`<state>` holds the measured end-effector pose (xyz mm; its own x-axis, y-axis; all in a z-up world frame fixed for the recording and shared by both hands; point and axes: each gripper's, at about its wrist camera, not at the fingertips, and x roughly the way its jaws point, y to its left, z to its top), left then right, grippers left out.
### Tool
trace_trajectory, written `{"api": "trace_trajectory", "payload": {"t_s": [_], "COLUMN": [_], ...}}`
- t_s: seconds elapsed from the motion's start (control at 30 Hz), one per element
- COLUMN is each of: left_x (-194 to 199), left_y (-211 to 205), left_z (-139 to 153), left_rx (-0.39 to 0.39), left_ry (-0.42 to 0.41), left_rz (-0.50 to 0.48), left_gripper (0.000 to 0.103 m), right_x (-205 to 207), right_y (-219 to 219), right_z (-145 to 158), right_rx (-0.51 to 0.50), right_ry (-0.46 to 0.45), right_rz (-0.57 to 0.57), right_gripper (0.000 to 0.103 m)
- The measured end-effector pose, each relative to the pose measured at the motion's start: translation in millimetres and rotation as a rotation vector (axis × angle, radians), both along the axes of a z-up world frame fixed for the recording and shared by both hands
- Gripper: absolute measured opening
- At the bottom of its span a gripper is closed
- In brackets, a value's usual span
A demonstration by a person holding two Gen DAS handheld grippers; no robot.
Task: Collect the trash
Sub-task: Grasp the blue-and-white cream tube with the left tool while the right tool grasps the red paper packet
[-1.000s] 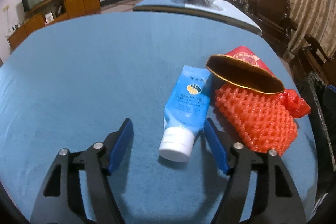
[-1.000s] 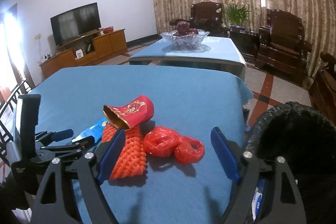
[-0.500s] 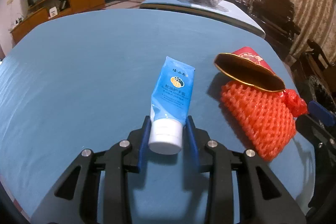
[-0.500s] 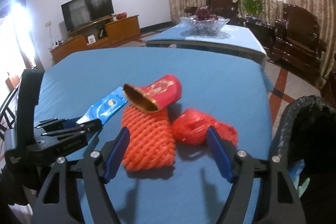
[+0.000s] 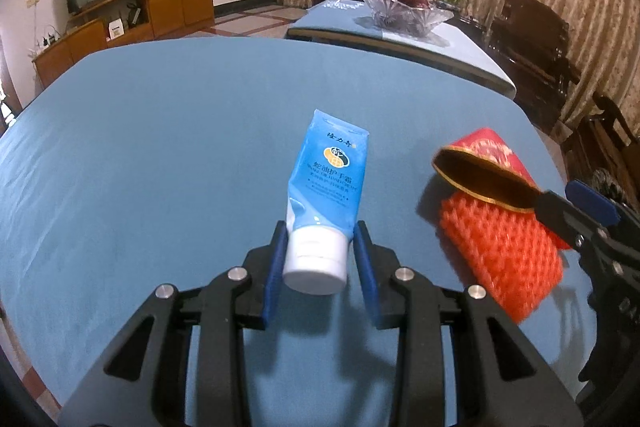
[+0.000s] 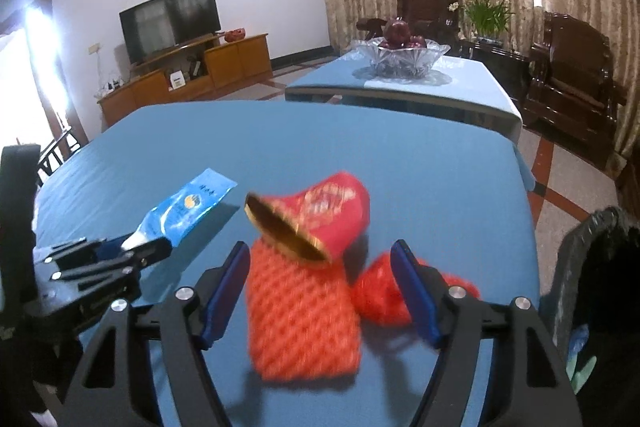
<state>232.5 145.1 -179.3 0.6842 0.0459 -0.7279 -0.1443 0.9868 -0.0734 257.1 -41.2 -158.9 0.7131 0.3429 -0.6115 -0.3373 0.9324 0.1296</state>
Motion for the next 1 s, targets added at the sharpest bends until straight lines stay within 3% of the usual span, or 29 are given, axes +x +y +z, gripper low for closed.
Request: {"api": "trace_trajectory", "payload": {"t_s": [0.33,0.53,0.7,0.87,1.0], "left_x": [15,21,24,25,25], "left_y": [21,30,30,27,25], "left_z": [3,-4,-5,-6,-5], "left_rx": [-0.004,-0.024,-0.026,-0.03,-0.033], "left_ry": [-0.006,0.01,0.004,0.002,0.003], "left_rz": [0.03,0.048,0.042,0.033,0.03], "left_gripper": [0.032,0.032,0.032,0.032,0.032], "right_x": [21,29,43,55,60], "right_y": [41,48,43,33,23], "right_z": [-15,-22,-18,-16,-15], "right_rx": [-0.074,-0.13,-0.112,-0.114,-0.095], "right_ry": [0.013,0.022,0.038,0.052,0.063], "right_rz": [0.039,0.041,0.028,0.009,-0.007], "right_gripper": [0.073,0.073,0.072,0.047,0.035]}}
